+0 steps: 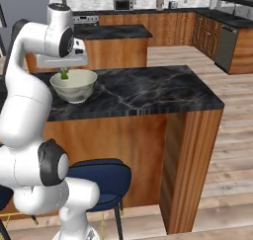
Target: There is a bowl on the dining counter. Grab a lemon wedge from the fridge and place it in the bowl. Then get the liquor bottle and glass cup from the cabinet and place them next to the bowl.
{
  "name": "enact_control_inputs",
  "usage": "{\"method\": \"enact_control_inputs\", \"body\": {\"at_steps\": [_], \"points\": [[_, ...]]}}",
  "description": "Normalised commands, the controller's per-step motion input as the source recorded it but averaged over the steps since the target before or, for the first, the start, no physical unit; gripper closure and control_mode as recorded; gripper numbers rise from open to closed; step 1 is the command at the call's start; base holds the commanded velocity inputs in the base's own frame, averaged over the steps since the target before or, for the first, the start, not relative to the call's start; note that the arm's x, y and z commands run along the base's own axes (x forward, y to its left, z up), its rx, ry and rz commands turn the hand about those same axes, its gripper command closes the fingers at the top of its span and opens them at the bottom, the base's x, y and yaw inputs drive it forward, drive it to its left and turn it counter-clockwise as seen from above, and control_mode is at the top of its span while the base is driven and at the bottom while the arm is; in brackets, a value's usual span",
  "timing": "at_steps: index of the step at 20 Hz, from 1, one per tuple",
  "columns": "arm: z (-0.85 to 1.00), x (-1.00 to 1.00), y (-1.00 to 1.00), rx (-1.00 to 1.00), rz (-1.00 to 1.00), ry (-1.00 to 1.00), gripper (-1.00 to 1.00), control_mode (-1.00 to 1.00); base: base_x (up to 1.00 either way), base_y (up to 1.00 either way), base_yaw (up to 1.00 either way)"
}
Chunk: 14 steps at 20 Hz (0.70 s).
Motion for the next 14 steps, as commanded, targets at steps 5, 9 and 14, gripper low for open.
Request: {"method": "enact_control_inputs", "body": {"at_steps": [5,9,14], "points": [[-0.15,0.59,0.00,-0.08,-0.03,0.14,1.00,-1.00,0.00,0.00,0.00],[-0.18,0.59,0.01,-0.07,-0.04,0.13,1.00,-1.00,0.00,0.00,0.00],[-0.20,0.43,0.08,-0.06,-0.02,0.11,1.00,-1.00,0.00,0.00,0.00]]}}
